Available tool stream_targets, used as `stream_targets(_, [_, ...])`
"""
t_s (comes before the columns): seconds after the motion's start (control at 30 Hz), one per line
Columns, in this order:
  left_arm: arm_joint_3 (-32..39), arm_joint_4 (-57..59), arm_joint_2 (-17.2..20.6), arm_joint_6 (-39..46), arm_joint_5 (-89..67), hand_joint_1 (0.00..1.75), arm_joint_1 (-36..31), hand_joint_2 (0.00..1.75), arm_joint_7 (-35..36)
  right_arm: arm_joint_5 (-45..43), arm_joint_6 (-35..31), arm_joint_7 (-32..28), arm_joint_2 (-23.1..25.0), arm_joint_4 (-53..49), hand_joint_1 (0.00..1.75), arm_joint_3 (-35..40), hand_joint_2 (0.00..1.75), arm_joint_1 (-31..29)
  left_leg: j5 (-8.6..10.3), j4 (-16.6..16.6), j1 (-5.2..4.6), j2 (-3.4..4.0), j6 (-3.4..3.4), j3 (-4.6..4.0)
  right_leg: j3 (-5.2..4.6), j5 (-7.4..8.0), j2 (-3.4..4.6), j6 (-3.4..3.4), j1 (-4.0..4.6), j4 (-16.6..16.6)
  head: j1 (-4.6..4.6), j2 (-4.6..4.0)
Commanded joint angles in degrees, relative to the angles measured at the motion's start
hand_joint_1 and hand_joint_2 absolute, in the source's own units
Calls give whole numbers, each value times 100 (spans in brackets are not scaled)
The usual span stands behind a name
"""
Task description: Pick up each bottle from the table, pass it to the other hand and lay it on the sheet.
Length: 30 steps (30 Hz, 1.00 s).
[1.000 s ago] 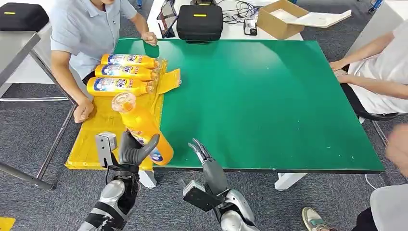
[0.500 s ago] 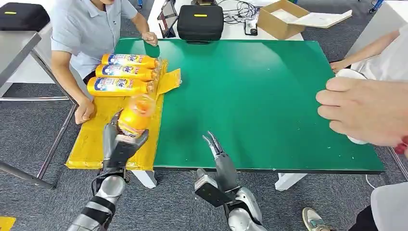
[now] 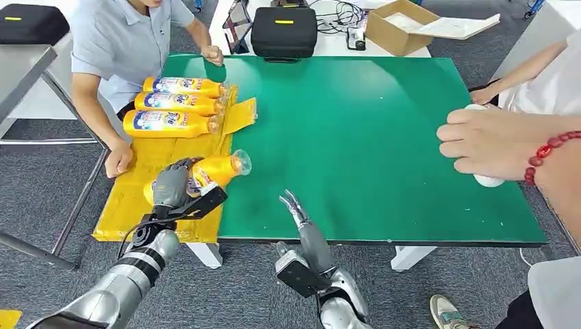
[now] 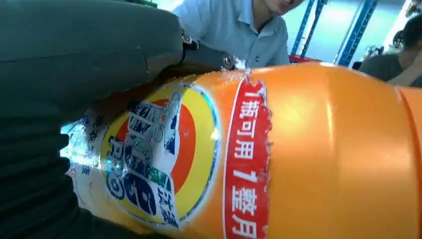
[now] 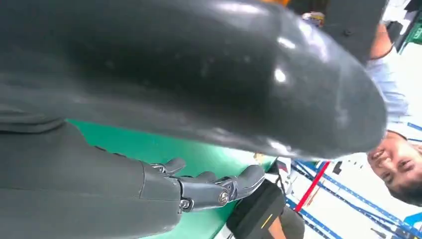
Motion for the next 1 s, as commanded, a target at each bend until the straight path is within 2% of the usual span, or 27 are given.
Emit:
stream_targets(0.03, [-225,1513,-118,-334,-549,175,-872,175,408,-158,214,-29,-18,430,0,196,0,-175,2,1,4,-7,-2,4,9,0,-8,-6,3,-2,-2,0])
stream_targets(0.17, [-376,1815,-261,-679,-868,175,-993,175,928,-177,291,-23,27,617,0,298,0,-280,3,0,6,-9,-3,7,13,2,-10,-8,5,-5,-2,0])
stream_targets(0.63, [-434,1898,-283,-894,-953,175,-1001,175,942,-204,315,-27,59,713,0,324,0,-355,3,-3,1,5,-1,12,13,3,4,-5,2,-4,-2,0])
stream_targets(0.7, [-423,1883,-312,-1000,-931,159,-1012,175,843,-215,325,-32,61,750,0,333,0,-364,3,-3,3,5,-2,14,16,3,4,-7,4,-5,-2,0])
stream_targets(0.73, [-439,1881,-318,-1046,-943,157,-1020,175,805,-217,330,-33,62,764,0,339,0,-368,4,-4,2,4,-2,11,14,3,3,-6,2,-6,-2,0])
stream_targets(0.77, [-535,1864,-323,-1092,-1048,140,-1045,175,763,-226,336,-42,67,795,0,347,0,-373,3,-2,0,3,-1,9,12,2,3,-4,0,-3,-2,0])
stream_targets(0.8, [-603,1854,-336,-1163,-1120,37,-1076,175,723,-235,338,-54,72,821,0,351,0,-380,3,-3,3,5,-2,12,16,3,4,-6,3,-6,-2,0])
stream_targets(0.83, [-623,1845,-354,-1206,-1139,0,-1094,175,700,-240,335,-62,77,836,0,352,0,-383,3,-3,3,1,-2,12,16,2,0,-6,2,-5,-2,0])
stream_targets(1.0, [-1105,1719,-465,-1121,-1746,0,-1172,175,621,-278,364,-133,94,915,0,358,0,-401,3,0,4,-5,-2,9,14,1,-5,-7,0,-4,-2,0])
